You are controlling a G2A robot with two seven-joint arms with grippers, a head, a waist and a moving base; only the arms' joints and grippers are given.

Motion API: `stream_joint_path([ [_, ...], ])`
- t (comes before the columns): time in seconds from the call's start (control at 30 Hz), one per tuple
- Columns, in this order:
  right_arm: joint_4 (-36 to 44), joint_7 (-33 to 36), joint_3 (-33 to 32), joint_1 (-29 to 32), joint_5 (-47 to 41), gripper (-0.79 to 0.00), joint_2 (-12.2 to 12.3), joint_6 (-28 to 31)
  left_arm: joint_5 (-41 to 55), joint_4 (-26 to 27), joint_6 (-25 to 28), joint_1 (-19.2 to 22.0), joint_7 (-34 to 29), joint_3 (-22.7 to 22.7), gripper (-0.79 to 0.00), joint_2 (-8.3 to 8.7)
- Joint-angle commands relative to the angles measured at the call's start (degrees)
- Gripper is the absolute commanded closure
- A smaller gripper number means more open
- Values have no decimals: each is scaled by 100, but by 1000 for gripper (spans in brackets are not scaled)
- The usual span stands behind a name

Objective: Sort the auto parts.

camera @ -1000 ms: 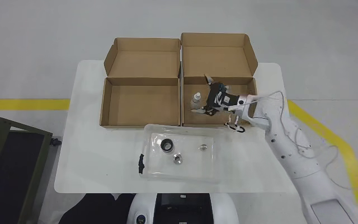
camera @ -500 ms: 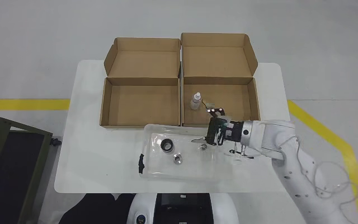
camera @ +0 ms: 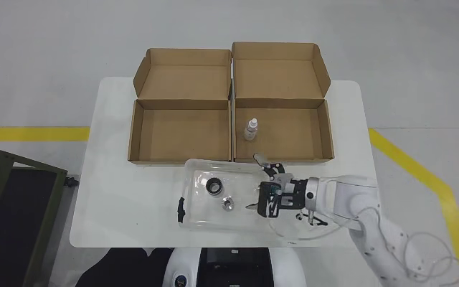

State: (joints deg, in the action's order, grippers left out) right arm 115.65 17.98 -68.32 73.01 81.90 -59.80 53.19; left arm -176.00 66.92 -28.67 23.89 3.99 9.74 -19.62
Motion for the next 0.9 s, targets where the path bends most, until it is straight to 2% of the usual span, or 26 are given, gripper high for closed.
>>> stream_joint_path([
  [0.0,47,89,32,51,71,-785,10,4,0,0,0,0,0,0,-785,0],
  [0.37,73,1017,345,113,179,-785,29,19,0,0,0,0,0,0,-785,0],
  [0.87,-104,2129,699,-131,-72,-785,2,-212,0,0,0,0,0,0,-785,0],
])
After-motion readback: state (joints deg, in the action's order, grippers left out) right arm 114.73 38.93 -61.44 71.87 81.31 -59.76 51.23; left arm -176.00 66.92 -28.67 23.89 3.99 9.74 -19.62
